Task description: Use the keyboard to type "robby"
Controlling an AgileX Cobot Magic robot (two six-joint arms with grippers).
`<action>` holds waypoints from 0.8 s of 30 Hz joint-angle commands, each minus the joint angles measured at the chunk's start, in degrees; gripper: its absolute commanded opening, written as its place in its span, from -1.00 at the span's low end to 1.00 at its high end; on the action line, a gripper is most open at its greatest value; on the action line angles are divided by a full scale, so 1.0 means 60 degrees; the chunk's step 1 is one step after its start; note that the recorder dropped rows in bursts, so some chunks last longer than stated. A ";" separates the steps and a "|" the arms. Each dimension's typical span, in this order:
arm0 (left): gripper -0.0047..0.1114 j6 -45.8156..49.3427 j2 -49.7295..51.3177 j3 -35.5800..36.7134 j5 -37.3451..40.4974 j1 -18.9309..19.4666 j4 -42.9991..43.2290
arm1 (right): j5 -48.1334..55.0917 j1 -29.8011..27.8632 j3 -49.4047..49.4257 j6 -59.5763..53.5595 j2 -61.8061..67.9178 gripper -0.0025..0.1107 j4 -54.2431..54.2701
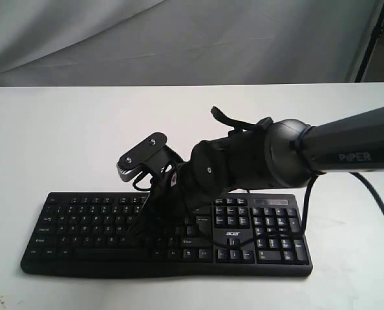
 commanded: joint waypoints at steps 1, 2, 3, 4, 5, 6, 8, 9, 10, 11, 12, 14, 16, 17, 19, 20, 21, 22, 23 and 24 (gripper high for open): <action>-0.92 -0.0026 -0.0033 0.0041 -0.0069 -0.0061 0.0045 | -0.0203 -0.0042 0.0024 -0.0047 0.0108 -0.96 0.0048; -0.92 -0.0026 -0.0033 0.0041 -0.0069 -0.0061 0.0045 | -0.0224 -0.0042 0.0024 -0.0047 0.0141 -0.96 0.0048; -0.92 -0.0026 -0.0033 0.0041 -0.0069 -0.0061 0.0045 | -0.0224 -0.0042 0.0024 -0.0047 0.0191 -0.96 0.0048; -0.92 -0.0026 -0.0033 0.0041 -0.0069 -0.0061 0.0045 | -0.0224 -0.0042 0.0024 -0.0047 0.0216 -0.96 0.0048; -0.92 -0.0026 -0.0033 0.0041 -0.0069 -0.0061 0.0045 | -0.0224 -0.0042 0.0024 -0.0047 0.0251 -0.96 0.0048; -0.92 -0.0026 -0.0033 0.0041 -0.0069 -0.0061 0.0045 | -0.0224 -0.0042 0.0024 -0.0047 0.0239 -0.96 0.0083; -0.92 -0.0026 -0.0033 0.0041 -0.0069 -0.0061 0.0045 | -0.0224 -0.0042 0.0024 -0.0047 0.0275 -0.96 0.0072; -0.92 -0.0026 -0.0033 0.0041 -0.0069 -0.0061 0.0045 | -0.0224 -0.0042 0.0024 -0.0047 0.0279 -0.96 0.0072; -0.92 -0.0026 -0.0033 0.0041 -0.0069 -0.0061 0.0045 | -0.0203 -0.0042 0.0024 -0.0047 0.0276 -0.96 0.0072; -0.92 -0.0026 -0.0033 0.0041 -0.0069 -0.0061 0.0045 | -0.0168 -0.0042 0.0024 -0.0047 0.0276 -0.96 0.0072; -0.92 -0.0026 -0.0033 0.0041 -0.0069 -0.0061 0.0045 | -0.0168 -0.0042 0.0024 -0.0047 0.0276 -0.96 0.0072; -0.92 -0.0026 -0.0033 0.0041 -0.0069 -0.0061 0.0045 | -0.0163 -0.0042 0.0024 -0.0047 0.0276 -0.96 0.0072; -0.92 -0.0026 -0.0033 0.0041 -0.0069 -0.0061 0.0045 | -0.0164 -0.0042 0.0024 -0.0047 0.0128 -0.96 0.0072; -0.92 -0.0026 -0.0033 0.0041 -0.0069 -0.0061 0.0045 | -0.0164 -0.0042 0.0024 -0.0047 0.0034 -0.96 0.0054; -0.92 -0.0026 -0.0033 0.0041 -0.0069 -0.0061 0.0045 | -0.0054 -0.0042 0.0024 -0.0047 -0.0239 -0.96 0.0054; -0.92 -0.0026 -0.0033 0.0041 -0.0069 -0.0061 0.0045 | 0.0002 -0.0042 0.0024 -0.0047 -0.0349 -0.96 0.0082; -0.92 -0.0026 -0.0033 0.0041 -0.0069 -0.0061 0.0045 | 0.0196 0.0024 -0.0071 -0.0047 -0.0457 -0.96 0.0104; -0.92 -0.0026 -0.0033 0.0041 -0.0069 -0.0061 0.0045 | 0.0508 0.0104 -0.0236 -0.0047 -0.0502 -0.96 0.0118; -0.92 -0.0026 -0.0033 0.0041 -0.0069 -0.0061 0.0045 | 0.0772 0.0182 -0.0401 -0.0047 -0.0502 -0.96 0.0118; -0.92 -0.0026 -0.0033 0.0041 -0.0069 -0.0061 0.0045 | 0.0971 0.0323 -0.0606 -0.0047 -0.0460 -0.96 0.0118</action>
